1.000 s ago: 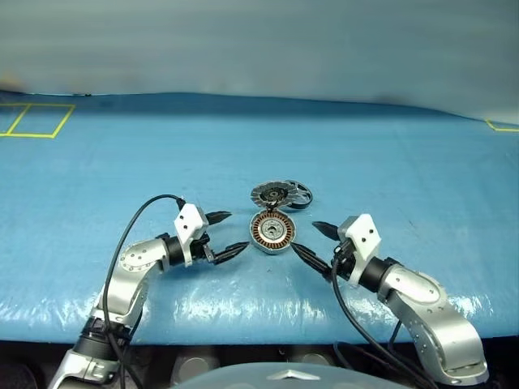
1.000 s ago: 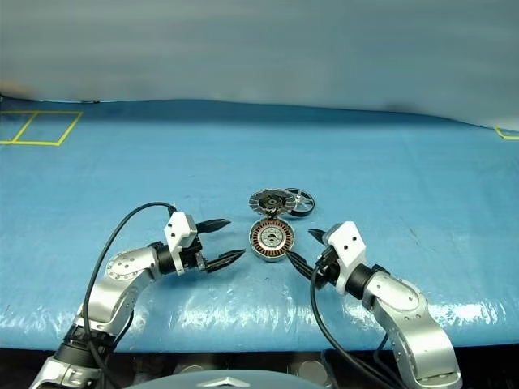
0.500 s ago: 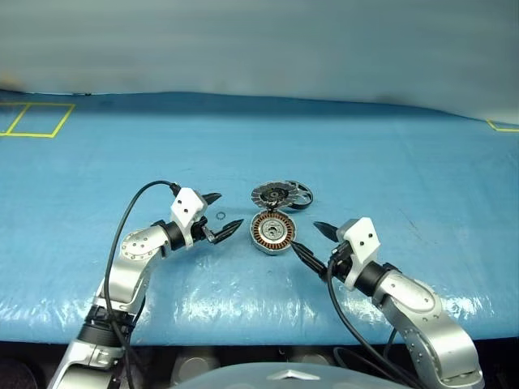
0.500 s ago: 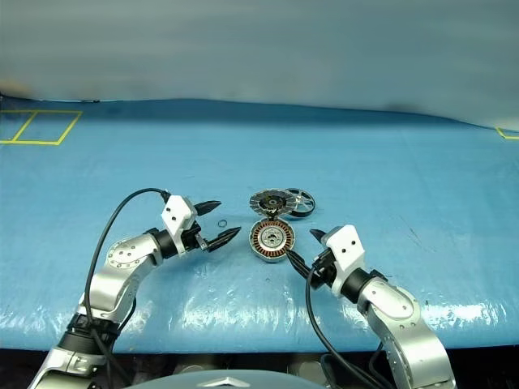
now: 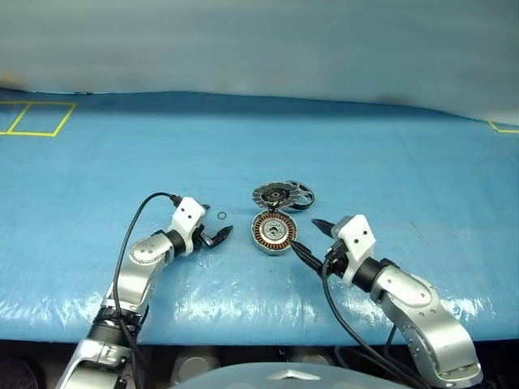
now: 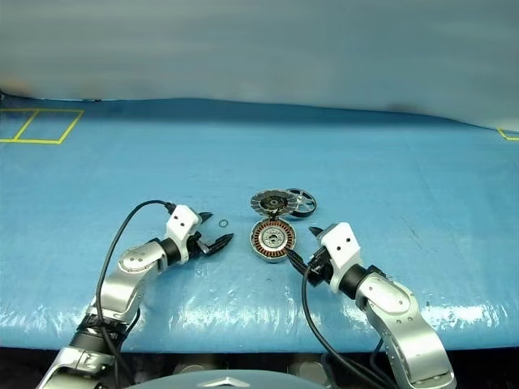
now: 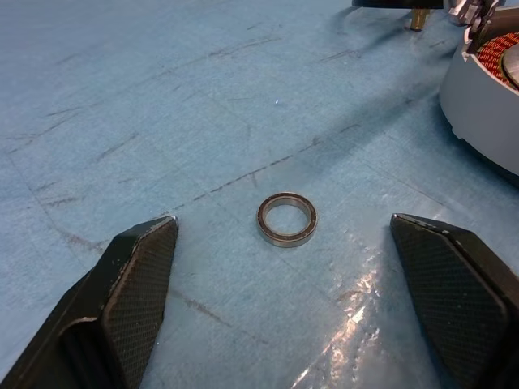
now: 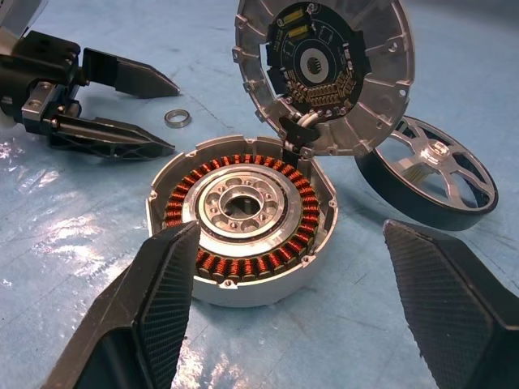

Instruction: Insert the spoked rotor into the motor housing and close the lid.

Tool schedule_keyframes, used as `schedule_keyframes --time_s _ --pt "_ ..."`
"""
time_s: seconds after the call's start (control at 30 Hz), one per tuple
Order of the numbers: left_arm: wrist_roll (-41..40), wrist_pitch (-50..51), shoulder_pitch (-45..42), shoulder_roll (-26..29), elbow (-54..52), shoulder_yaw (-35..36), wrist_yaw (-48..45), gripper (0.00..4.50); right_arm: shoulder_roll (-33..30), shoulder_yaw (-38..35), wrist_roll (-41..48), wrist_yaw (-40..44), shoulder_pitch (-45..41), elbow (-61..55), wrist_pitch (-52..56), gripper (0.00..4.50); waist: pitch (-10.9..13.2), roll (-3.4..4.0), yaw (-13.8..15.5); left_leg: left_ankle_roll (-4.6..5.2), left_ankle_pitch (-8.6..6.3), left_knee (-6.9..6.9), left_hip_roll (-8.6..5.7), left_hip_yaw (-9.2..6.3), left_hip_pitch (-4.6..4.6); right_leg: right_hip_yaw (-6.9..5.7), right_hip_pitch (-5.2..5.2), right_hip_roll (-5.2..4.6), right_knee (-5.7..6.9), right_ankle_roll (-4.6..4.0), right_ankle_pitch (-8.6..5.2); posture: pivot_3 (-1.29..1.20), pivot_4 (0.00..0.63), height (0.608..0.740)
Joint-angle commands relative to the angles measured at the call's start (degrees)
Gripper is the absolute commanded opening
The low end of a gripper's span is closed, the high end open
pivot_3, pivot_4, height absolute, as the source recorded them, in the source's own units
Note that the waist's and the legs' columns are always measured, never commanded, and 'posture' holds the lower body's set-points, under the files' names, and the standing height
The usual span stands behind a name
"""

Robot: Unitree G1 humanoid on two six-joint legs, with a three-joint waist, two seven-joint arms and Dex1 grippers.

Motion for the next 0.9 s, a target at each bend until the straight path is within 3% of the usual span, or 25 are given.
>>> schedule_keyframes --time_s 0.03,0.37,0.47,0.8,0.9 --pt "2.35 -1.16 -1.00 -0.60 2.17 -0.81 1.47 4.50 -0.25 -0.17 -0.07 -0.30 -0.31 -0.76 -1.26 3.79 0.00 0.00 0.02 0.00 0.00 0.00 0.00 0.00 0.01 0.00 0.01 0.00 0.00 0.00 0.00 0.00 0.150 0.740" --pt "4.79 -1.21 -2.33 -1.05 6.16 -1.31 2.54 4.50 -0.48 0.19 -1.38 -1.31 0.63 -0.99 -1.37 3.79 -0.03 0.00 -0.04 0.00 0.00 0.01 0.00 0.00 0.09 0.00 0.09 0.00 0.02 0.01 0.00 0.00 0.150 0.740" --pt "4.32 -1.72 -2.12 -1.11 6.33 -1.63 1.31 3.95 -0.54 0.16 -1.47 -1.46 0.57 -0.92 -1.41 3.84 -0.05 0.00 -0.04 0.00 0.00 0.02 0.00 0.00 0.12 0.00 0.11 0.00 0.02 0.01 0.01 0.00 0.150 0.740" --pt "4.39 -2.08 -1.14 -0.07 6.85 -2.05 -0.15 0.70 -0.76 0.84 -2.24 -1.38 -0.28 -0.40 -1.27 3.84 -0.06 0.00 -0.18 0.00 0.00 0.01 0.02 0.00 0.15 0.00 0.11 0.01 0.04 0.01 0.00 0.00 0.150 0.740" --pt "5.47 -1.77 -0.68 0.33 6.98 -2.29 0.65 0.65 -0.83 1.17 -2.49 -1.19 -0.51 -0.18 -1.31 3.84 -0.08 0.01 -0.24 0.00 0.00 0.00 0.02 0.01 0.16 0.00 0.11 0.01 0.04 0.01 0.00 0.00 0.150 0.740"
